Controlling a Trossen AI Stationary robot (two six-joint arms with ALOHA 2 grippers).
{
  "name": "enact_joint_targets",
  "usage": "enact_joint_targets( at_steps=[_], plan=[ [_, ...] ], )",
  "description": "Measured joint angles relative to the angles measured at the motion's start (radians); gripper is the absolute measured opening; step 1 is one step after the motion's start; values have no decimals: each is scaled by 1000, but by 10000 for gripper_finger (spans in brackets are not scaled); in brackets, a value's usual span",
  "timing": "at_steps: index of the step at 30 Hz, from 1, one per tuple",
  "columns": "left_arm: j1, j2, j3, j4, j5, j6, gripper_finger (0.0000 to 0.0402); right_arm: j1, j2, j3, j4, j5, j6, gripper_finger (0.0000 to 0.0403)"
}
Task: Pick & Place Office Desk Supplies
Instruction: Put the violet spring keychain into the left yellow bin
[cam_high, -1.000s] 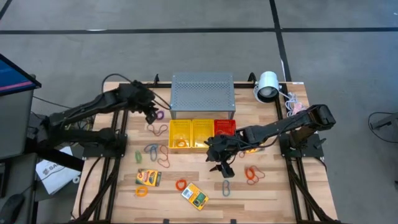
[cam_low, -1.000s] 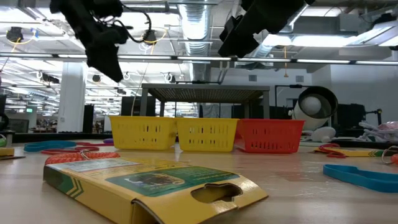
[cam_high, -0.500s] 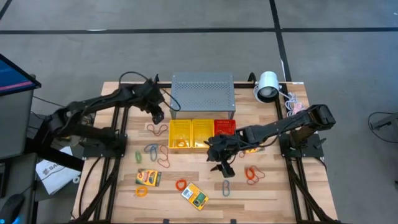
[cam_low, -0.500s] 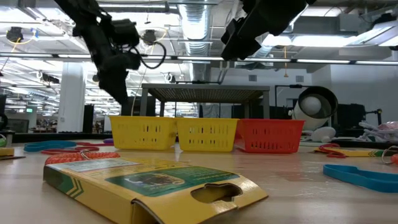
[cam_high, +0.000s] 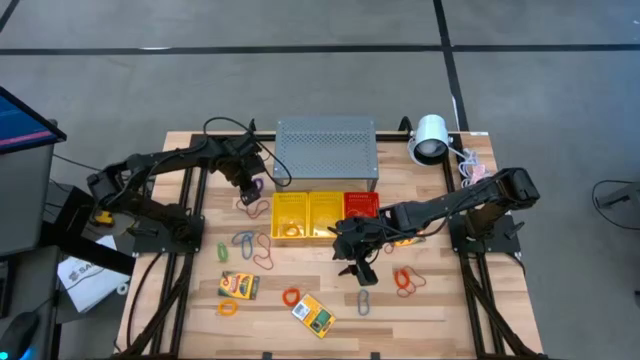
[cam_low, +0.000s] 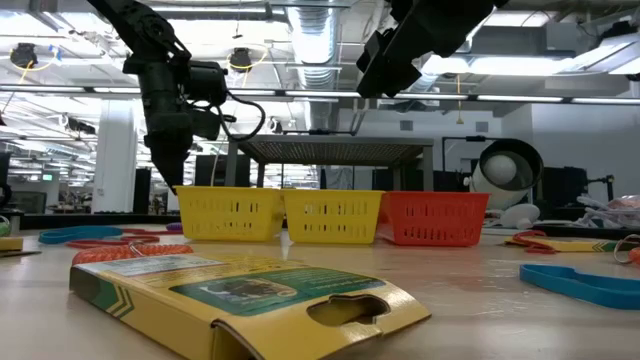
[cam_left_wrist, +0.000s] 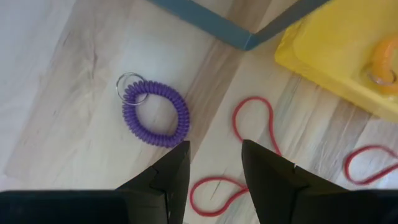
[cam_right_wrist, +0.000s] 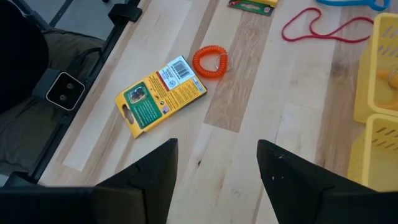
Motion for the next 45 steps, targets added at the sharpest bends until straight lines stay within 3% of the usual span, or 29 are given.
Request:
enact_joint_targets(
  at_steps=[8, 19, 26, 36, 40, 45],
  plan=[
    [0, 0, -5, -3, -5, 13, 141, 0, 0, 0, 0, 0, 16, 211],
    [0, 0, -150, 119, -3, -61, 141, -2, 0, 0, 1, 0, 16, 211],
    [39, -36, -150, 233, 0, -227, 141, -1, 0, 0, 8, 0, 16, 211],
    [238, -247, -151, 229, -19, -549, 140, 1, 0, 0, 12, 0, 18, 211],
    [273, -223, -150, 242, -60, -638, 133, 1, 0, 0, 12, 0, 15, 211],
    [257, -104, -150, 286, -62, -707, 123, 1, 0, 0, 8, -3, 15, 211]
  ],
)
